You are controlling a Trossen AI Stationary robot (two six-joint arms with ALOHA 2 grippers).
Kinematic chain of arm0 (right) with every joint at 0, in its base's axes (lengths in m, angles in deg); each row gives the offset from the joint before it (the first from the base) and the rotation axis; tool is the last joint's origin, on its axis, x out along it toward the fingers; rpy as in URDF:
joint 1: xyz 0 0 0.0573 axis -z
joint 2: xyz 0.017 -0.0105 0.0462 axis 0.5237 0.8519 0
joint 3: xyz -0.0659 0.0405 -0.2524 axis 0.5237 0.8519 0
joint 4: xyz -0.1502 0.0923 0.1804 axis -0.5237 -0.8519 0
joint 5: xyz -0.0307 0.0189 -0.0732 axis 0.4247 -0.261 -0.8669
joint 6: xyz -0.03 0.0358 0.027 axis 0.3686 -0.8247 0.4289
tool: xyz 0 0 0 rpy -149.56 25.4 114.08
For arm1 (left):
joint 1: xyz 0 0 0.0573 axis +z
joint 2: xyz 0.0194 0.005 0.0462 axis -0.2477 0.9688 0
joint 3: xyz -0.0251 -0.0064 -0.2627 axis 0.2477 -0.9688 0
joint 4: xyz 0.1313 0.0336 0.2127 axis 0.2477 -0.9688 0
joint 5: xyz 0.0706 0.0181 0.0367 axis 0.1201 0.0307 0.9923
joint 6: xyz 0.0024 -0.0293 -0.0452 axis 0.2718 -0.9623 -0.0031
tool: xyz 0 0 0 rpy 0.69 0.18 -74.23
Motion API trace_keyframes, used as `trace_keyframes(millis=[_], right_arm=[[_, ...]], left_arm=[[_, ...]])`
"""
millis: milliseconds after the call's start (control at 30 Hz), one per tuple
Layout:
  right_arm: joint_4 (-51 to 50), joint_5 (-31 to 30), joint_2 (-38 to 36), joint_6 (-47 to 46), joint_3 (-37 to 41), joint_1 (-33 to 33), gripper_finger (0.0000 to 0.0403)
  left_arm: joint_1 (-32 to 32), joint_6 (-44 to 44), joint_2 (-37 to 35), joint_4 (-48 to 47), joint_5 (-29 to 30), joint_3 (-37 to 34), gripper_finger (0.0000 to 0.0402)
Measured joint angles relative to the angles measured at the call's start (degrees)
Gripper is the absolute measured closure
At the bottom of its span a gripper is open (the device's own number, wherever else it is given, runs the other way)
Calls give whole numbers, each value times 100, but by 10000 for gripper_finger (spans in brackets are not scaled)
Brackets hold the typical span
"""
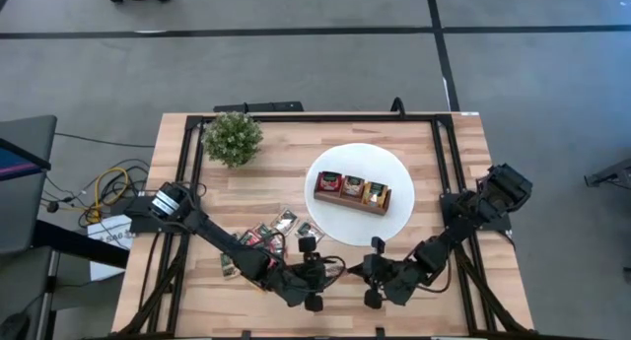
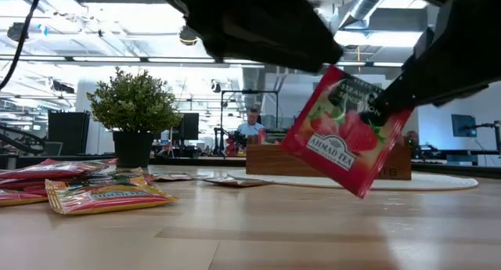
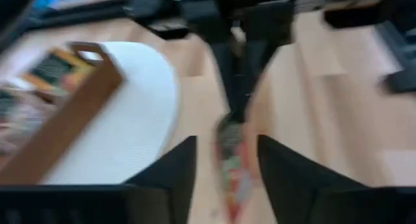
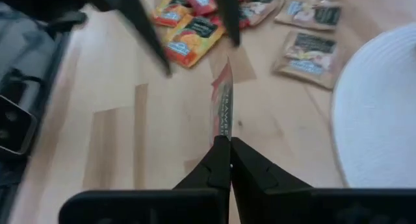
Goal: Pick & Place Tea
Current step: Put the red tea bag into the left section of the wooden organizer
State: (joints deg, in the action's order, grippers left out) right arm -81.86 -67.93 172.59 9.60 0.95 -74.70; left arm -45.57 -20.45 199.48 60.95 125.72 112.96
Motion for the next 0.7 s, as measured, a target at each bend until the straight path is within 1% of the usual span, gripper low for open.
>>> trace_keyframes(millis=[67, 133, 267, 333, 433, 700], right_arm=[[-405, -159, 0, 14, -170, -51, 403], [-682, -269, 0, 15, -330, -102, 403], [-911, -390, 0, 65, -422, -152, 403], [-878, -407, 0, 160, -429, -157, 403], [-880, -411, 0, 175, -429, -180, 403], [-809, -416, 0, 271, -432, -180, 403]], left_arm=[[74, -122, 13, -25, -332, 0, 208], [139, -210, 18, 17, -498, 0, 192], [171, -243, 23, 265, -429, 0, 190], [164, -243, 96, 497, -382, 2, 199], [166, -211, 194, 588, -348, -4, 221], [254, -201, 339, 820, -294, -2, 307]])
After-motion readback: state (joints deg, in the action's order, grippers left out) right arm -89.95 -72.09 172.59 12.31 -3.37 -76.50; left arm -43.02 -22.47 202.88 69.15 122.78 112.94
